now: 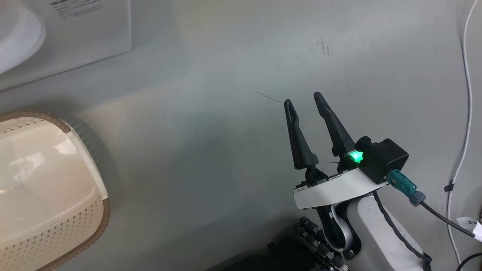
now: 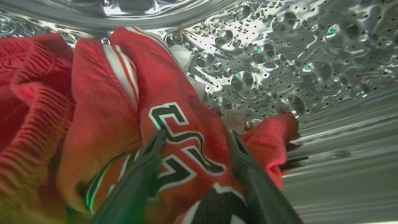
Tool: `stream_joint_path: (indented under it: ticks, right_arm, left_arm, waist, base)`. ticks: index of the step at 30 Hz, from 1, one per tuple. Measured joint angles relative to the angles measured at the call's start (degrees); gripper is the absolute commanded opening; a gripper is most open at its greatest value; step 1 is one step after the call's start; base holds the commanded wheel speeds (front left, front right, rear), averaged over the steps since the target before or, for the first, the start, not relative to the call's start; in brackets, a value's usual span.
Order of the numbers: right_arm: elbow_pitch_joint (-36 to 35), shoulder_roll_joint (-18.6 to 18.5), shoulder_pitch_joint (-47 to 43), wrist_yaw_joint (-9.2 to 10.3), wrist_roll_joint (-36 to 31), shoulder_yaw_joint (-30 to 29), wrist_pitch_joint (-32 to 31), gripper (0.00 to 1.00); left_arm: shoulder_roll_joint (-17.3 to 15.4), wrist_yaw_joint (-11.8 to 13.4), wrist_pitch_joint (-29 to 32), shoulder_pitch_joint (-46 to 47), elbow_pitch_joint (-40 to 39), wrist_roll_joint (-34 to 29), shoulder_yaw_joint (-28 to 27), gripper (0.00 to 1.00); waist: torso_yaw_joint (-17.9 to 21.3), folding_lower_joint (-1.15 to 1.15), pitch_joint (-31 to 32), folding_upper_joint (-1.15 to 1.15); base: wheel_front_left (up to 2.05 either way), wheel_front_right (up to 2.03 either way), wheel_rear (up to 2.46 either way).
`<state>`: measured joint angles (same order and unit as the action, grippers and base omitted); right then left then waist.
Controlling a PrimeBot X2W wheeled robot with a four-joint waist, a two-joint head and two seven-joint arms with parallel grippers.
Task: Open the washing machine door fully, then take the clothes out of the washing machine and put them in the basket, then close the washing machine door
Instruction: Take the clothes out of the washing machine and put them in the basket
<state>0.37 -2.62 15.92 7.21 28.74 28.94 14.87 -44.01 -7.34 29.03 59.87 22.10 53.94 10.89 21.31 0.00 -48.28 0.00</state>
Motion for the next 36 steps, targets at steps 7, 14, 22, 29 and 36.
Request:
stream_joint_path:
  ticks: [7,14,22,29,36]
  right_arm:
    - [0.13,0.01,0.0,0.0,0.41,0.77,0.0,1.0]
    - [0.86,0.03,0.0,0.0,0.51,1.37,0.0,1.0]
    - [1.59,0.05,0.03,0.0,0.58,1.33,0.0,1.0]
    - [2.59,0.08,0.25,0.0,0.52,-0.04,0.0,1.0]
    - [4.19,0.07,1.46,0.0,-0.62,-2.88,0.0,1.0]
  left_arm:
    - [-0.86,0.0,4.31,1.63,1.18,0.03,0.65,1.0]
    - [-2.03,0.0,7.53,3.07,0.44,0.97,2.52,1.0]
    - [-2.9,0.0,8.64,3.59,-0.63,-0.03,5.15,0.0]
    - [-1.45,0.0,5.43,3.47,-0.71,-1.2,6.57,0.0]
    - [2.01,0.0,-1.71,1.74,-1.65,-2.18,8.32,0.0]
  waist:
    - [0.45,0.0,-0.32,0.0]
    - [0.79,0.0,-0.7,0.0]
    - [0.85,0.0,-0.84,0.0]
    - [0.22,0.0,0.21,0.0]
    - [-1.44,0.0,2.43,0.0]
  base:
    - [0.0,0.0,0.0]
    - [0.0,0.0,0.0]
    - [0.0,0.0,0.0]
    - [0.0,0.0,0.0]
    - [0.0,0.0,0.0]
